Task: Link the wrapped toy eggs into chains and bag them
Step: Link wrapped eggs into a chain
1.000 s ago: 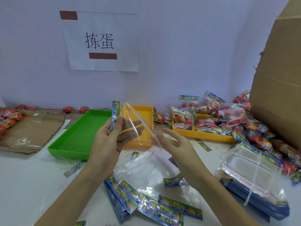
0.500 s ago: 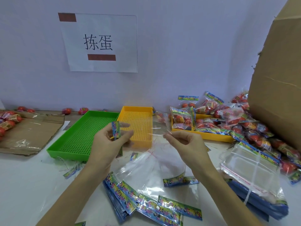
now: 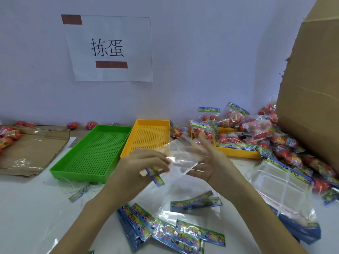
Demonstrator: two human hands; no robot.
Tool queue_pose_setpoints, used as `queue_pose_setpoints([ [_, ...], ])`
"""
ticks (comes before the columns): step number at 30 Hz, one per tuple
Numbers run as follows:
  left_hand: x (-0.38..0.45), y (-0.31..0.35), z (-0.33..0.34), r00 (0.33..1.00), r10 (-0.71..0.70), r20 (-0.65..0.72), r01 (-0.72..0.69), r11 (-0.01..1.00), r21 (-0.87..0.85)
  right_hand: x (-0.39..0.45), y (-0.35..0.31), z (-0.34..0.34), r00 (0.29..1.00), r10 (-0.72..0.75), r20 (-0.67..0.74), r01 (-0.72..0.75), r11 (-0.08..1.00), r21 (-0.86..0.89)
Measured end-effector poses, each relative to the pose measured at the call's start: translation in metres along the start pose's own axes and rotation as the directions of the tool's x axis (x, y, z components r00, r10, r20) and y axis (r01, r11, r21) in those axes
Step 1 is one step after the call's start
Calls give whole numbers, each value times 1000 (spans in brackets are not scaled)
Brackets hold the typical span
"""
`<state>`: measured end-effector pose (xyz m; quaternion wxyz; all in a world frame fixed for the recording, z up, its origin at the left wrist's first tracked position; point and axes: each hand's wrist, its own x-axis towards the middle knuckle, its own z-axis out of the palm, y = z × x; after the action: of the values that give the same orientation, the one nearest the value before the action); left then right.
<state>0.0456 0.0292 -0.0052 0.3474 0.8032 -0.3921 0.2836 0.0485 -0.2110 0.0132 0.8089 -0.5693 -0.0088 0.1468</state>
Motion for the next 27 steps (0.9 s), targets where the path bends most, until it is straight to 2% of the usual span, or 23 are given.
queue_pose_setpoints([
  [1,-2,1,4,996,48,76,-54,996,69,-1,1,-2,999,-36,-20,35,998,-51],
  [3,-6,3,6,966,8,258,-39,993,114,-2,5,-4,990,-126,-63,113,977,-180],
  [5,-10,0,4,900,-134,414,117,991,66,-3,8,-4,982,-179,-62,157,952,-264],
  [6,-10,2,3,882,-211,422,230,973,6,-3,8,-3,979,-196,-54,172,940,-296],
  [7,-6,5,3,880,-289,376,349,932,-102,-4,7,-1,977,-206,-48,181,931,-316],
  [9,1,10,7,849,-507,148,524,772,-359,-6,6,5,979,-203,-8,190,930,-314],
  [11,4,15,12,816,-573,-79,507,775,-377,-8,7,9,980,-189,68,201,932,-303],
  [12,4,18,14,806,-581,-115,511,780,-361,-8,8,11,978,-179,104,202,932,-300],
  [14,0,17,16,777,-623,-90,536,730,-423,-10,11,13,973,-171,157,212,928,-306],
  [17,-2,8,10,723,-680,-125,569,688,-450,-10,9,13,973,-195,126,225,928,-298],
  [19,-4,0,4,722,-662,-199,594,742,-312,-8,8,9,972,-234,19,230,934,-274],
  [21,-6,-6,-3,789,-575,-216,578,814,-55,-6,5,3,958,-273,-88,242,934,-263],
  [23,-9,-12,-6,842,-530,-101,540,823,177,-6,3,-1,944,-294,-148,250,933,-258],
  [25,-8,-13,-8,854,-520,5,485,801,350,-6,0,-2,936,-308,-170,259,931,-257],
  [27,-7,-9,-8,859,-512,22,463,793,396,-6,-1,-3,934,-313,-170,263,928,-265],
])
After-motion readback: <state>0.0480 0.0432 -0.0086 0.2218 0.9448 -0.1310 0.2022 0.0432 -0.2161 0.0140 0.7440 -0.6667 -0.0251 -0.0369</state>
